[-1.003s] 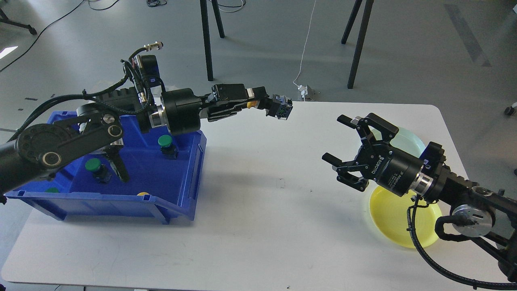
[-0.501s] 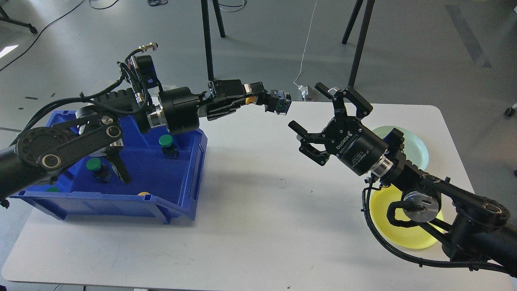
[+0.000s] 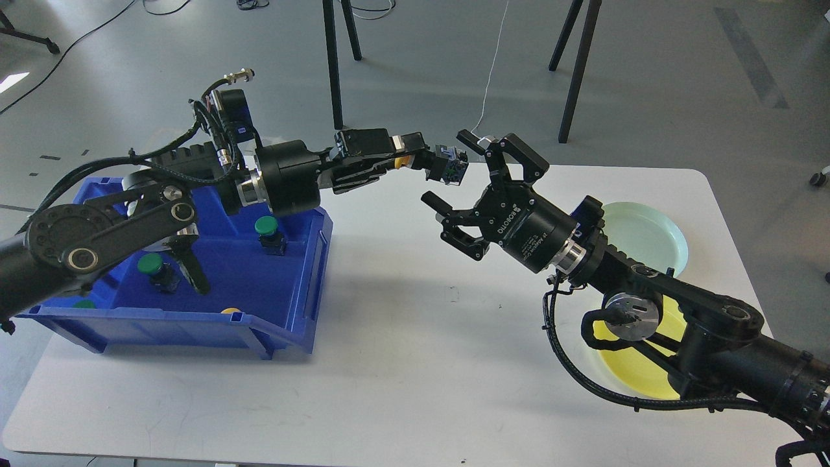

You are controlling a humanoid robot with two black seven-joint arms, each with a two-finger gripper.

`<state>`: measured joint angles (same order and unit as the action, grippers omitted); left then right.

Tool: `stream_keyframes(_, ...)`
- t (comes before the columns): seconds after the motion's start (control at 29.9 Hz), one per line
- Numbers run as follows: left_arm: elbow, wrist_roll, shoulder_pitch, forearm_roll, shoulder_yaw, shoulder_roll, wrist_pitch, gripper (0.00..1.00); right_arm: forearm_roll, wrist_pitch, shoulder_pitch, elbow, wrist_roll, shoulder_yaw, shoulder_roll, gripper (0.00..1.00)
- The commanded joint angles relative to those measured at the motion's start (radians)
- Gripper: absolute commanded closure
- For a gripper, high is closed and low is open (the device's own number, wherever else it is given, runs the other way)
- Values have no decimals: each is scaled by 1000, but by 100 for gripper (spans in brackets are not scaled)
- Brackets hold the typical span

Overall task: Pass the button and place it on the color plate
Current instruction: 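Grasp the yellow button from the left gripper with the right gripper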

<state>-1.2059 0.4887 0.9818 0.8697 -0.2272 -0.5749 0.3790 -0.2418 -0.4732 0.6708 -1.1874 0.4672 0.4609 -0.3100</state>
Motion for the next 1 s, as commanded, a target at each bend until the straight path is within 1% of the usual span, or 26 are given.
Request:
stream_keyframes(0.0,0,0,0,0,-1,0,0,94,12,1,1,-1,1,-1,-1,29)
stream_keyframes(0.03,0,0,0,0,0,1,0,94,12,-1,1,-1,1,-1,-3,41)
stream_keyframes(0.1,0,0,0,0,0,1,0,94,12,-1,0,-3,1,-1,-3,56)
stream_keyframes(0.2,0,0,0,0,0,1,0,94,10,-1,0,-6,1,-1,-3,72)
stream_keyframes(0.27,0,0,0,-1,-1,1,0,94,10,-1,0,-9,1,-1,-5,81)
stream_keyframes(0.37,0,0,0,-1,-1,1,0,94,12,-1,0,-9,-1,-1,-5,90)
stream_keyframes(0.5,0,0,0,-1,-1,1,-2,94,13,10,0,-9,-1,1,-5,96)
stream_keyframes(0.6,0,0,0,-3,-1,1,-3,88,13,13,0,-11,-1,2,-9,99)
stream_keyframes(0.64,0,0,0,-4,-1,1,-6,83,13,13,0,-14,-1,2,-11,99)
stream_keyframes(0.74,0,0,-5,-8,-6,3,-5,56,13,16,-3,-14,-1,10,-14,99)
stream_keyframes(0.77,2,0,-5,-9,-9,3,0,45,13,21,-5,-14,-1,12,-15,99)
stream_keyframes(0.8,3,0,-5,-14,-14,3,1,37,15,31,-8,-14,-1,12,-18,99)
stream_keyframes(0.97,19,0,-6,-61,-18,1,3,31,15,47,-25,-55,-1,12,-99,99)
